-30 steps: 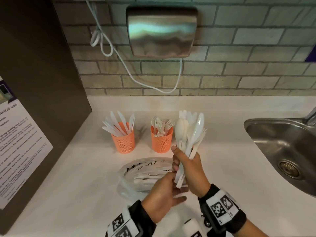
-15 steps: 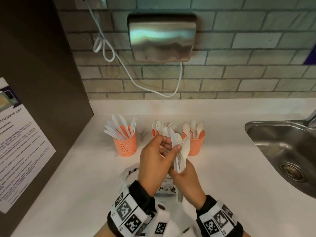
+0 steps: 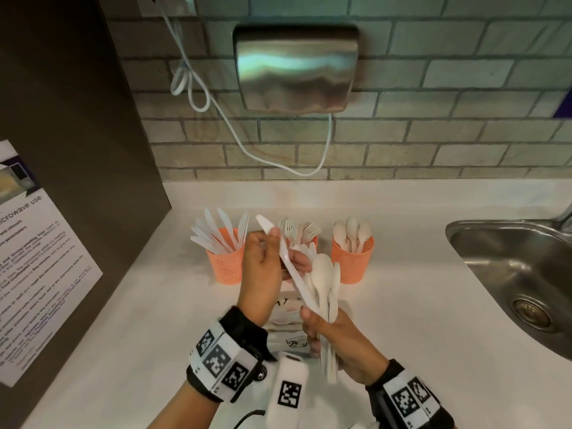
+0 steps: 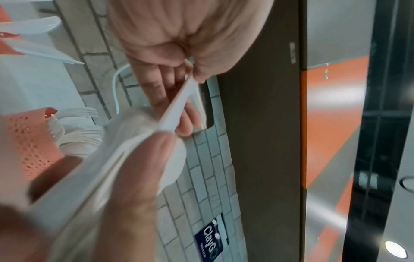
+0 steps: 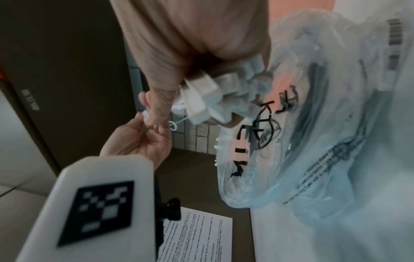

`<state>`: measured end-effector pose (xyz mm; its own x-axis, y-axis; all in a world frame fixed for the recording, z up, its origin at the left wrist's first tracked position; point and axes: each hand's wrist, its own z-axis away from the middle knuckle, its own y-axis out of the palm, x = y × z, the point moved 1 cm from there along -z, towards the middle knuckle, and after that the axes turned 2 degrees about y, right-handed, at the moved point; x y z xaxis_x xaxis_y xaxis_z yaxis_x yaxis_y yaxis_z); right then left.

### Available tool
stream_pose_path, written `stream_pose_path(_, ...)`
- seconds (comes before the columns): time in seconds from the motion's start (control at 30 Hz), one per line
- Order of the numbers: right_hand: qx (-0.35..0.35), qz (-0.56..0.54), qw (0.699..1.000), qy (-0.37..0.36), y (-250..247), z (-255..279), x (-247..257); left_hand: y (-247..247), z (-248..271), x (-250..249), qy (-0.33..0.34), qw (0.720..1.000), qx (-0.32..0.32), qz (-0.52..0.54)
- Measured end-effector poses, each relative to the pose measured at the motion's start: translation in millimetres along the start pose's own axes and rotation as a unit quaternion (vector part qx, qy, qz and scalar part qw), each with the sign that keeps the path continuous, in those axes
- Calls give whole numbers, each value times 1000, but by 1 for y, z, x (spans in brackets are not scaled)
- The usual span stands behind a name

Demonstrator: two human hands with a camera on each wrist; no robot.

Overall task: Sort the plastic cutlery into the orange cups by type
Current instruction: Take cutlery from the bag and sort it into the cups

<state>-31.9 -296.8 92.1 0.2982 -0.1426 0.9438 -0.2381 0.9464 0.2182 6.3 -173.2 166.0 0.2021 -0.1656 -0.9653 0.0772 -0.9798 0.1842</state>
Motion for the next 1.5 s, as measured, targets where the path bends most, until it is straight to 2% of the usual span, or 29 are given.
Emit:
stream_pose_path(0.1,28,-63,997,28,-3,2,-3,-15,-15,-10,-1,996,-66,67)
stream_pose_path(0.17,55,-112,991,38,-7,4,-2,-26,-23,-14,-27,994,-79,75)
stream_pose_path(0.3,96,-162,981,45,-10,7,2,-34,-17,-9,-70,997,1,-17)
stream_pose_path(0.4,106,-128,985,37,-12,7,4,-28,-1,-2,-82,992,82,-59)
stream_pose_path(0.47,106,-80,991,24,-11,6,5,-23,7,-2,-82,988,110,-66)
stream_pose_path(0.57,105,-42,994,3,-10,6,5,-15,13,-5,-54,988,123,-82)
stream_pose_path(0.7,100,-33,994,-9,-10,8,4,-10,16,-10,-26,989,100,-102)
stream_pose_path(0.87,92,-25,995,27,-10,11,-1,-16,4,-4,40,992,-2,-116)
stream_pose_path(0.9,90,-23,995,29,-9,11,-1,-16,2,-3,49,992,-3,-115)
stream_pose_path(1.03,83,-26,996,35,-7,10,-1,-10,9,0,44,989,80,-118)
stream_pose_path(1.1,82,-22,996,33,-7,9,0,-10,12,8,47,985,94,-137)
stream_pose_path(1.17,82,-20,996,34,-8,9,0,-11,9,10,48,989,68,-120)
stream_pose_path(1.27,81,-5,996,35,-9,10,-3,-15,-4,-6,51,997,-17,-46)
stream_pose_path(1.33,80,1,996,33,-10,11,-5,-24,-16,-16,63,995,-71,28)
stream_pose_path(1.4,79,-4,996,35,-10,11,-5,-38,-27,-21,83,989,-117,44)
stream_pose_path(1.5,83,-22,996,39,-12,10,-4,-48,-33,-22,61,990,-118,55)
